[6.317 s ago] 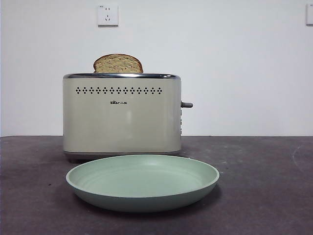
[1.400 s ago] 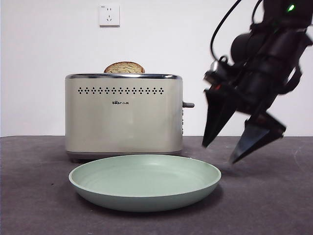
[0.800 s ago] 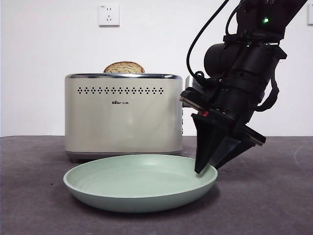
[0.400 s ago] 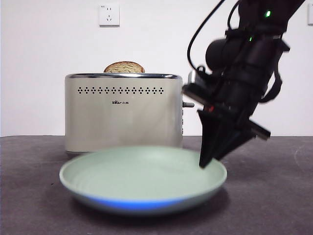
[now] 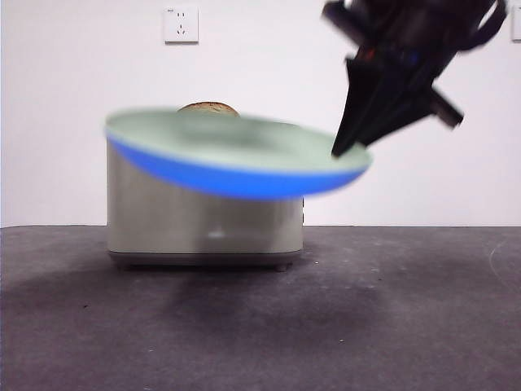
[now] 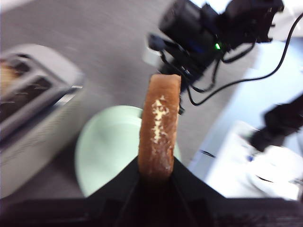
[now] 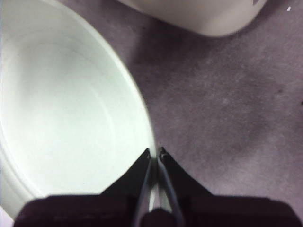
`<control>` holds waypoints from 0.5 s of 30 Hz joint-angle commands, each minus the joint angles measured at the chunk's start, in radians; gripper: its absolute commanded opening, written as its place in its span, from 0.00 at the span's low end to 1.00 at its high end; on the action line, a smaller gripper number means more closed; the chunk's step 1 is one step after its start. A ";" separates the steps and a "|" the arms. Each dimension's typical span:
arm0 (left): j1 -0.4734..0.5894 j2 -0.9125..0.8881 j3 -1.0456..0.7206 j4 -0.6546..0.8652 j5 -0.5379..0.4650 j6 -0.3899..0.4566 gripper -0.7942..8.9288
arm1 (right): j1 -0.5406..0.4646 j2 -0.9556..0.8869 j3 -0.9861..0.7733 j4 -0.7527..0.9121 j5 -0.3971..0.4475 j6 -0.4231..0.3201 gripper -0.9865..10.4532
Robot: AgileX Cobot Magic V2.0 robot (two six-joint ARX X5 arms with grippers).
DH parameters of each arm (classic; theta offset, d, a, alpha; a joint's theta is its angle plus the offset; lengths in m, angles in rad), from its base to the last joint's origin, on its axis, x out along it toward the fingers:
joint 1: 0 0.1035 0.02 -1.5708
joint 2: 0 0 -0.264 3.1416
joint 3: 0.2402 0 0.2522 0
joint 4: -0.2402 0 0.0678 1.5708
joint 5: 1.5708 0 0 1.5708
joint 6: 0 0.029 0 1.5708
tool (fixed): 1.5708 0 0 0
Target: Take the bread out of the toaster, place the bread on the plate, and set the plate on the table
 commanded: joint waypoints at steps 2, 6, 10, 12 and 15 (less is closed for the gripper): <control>-0.004 0.094 0.000 -0.010 0.110 0.046 0.07 | -0.005 -0.056 0.002 -0.021 0.002 0.011 0.07; -0.005 0.202 0.000 -0.017 0.188 0.064 0.07 | -0.021 -0.091 0.002 -0.052 0.039 0.011 0.07; -0.016 0.306 0.000 -0.017 0.214 0.068 0.07 | -0.033 -0.096 0.002 -0.081 0.059 0.011 0.07; -0.030 0.348 0.000 -0.021 0.214 0.069 0.07 | -0.040 -0.096 0.002 -0.087 0.073 0.011 0.07; -0.071 0.436 0.000 -0.026 0.214 0.086 0.07 | -0.043 -0.096 0.002 -0.087 0.075 0.011 0.07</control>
